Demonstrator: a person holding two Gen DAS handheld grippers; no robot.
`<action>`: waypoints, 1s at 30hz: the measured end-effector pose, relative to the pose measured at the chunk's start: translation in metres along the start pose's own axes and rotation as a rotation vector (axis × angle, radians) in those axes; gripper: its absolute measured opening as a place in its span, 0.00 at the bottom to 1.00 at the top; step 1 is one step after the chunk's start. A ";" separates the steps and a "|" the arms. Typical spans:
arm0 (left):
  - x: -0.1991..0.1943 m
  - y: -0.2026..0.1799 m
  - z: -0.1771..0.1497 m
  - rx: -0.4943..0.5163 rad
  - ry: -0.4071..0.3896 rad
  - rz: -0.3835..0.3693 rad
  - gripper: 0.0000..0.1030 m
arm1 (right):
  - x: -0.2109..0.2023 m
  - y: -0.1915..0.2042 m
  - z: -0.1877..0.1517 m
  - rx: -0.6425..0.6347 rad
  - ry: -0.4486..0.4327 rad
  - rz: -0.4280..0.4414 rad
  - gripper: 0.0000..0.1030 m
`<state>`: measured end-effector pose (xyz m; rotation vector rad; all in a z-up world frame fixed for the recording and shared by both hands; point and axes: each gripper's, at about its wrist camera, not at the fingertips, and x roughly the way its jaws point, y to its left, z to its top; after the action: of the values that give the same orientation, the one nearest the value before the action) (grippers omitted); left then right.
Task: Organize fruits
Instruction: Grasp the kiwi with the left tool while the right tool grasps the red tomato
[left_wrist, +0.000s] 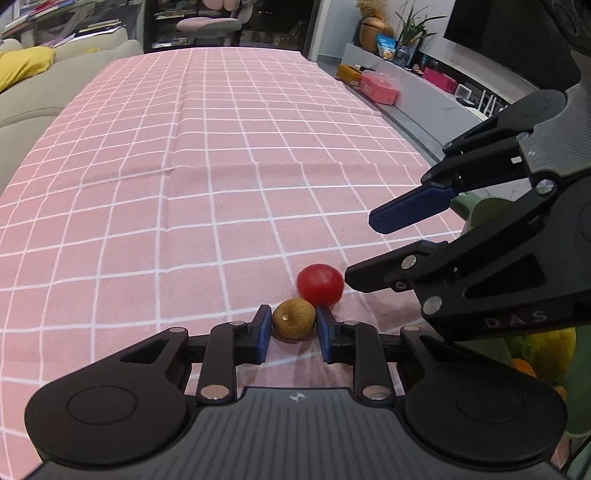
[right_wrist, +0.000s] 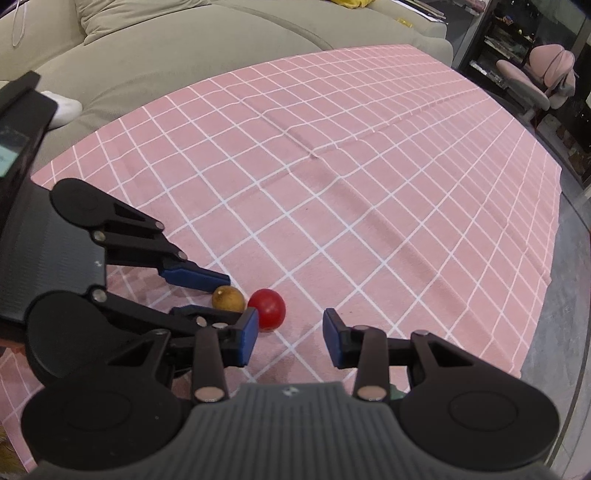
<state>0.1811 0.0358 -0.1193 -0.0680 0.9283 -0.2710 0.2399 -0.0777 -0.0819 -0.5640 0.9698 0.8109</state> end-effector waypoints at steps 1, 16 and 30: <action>-0.002 0.002 0.000 -0.006 0.001 0.006 0.28 | 0.001 0.000 0.000 0.002 0.002 0.005 0.35; -0.033 0.030 -0.005 -0.102 0.004 0.049 0.28 | 0.035 0.011 0.014 0.076 0.095 0.055 0.35; -0.048 0.025 -0.002 -0.126 -0.018 0.038 0.28 | 0.027 0.017 0.017 0.096 0.085 0.020 0.22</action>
<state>0.1579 0.0725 -0.0875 -0.1688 0.9276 -0.1763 0.2429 -0.0459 -0.0992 -0.5099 1.0882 0.7593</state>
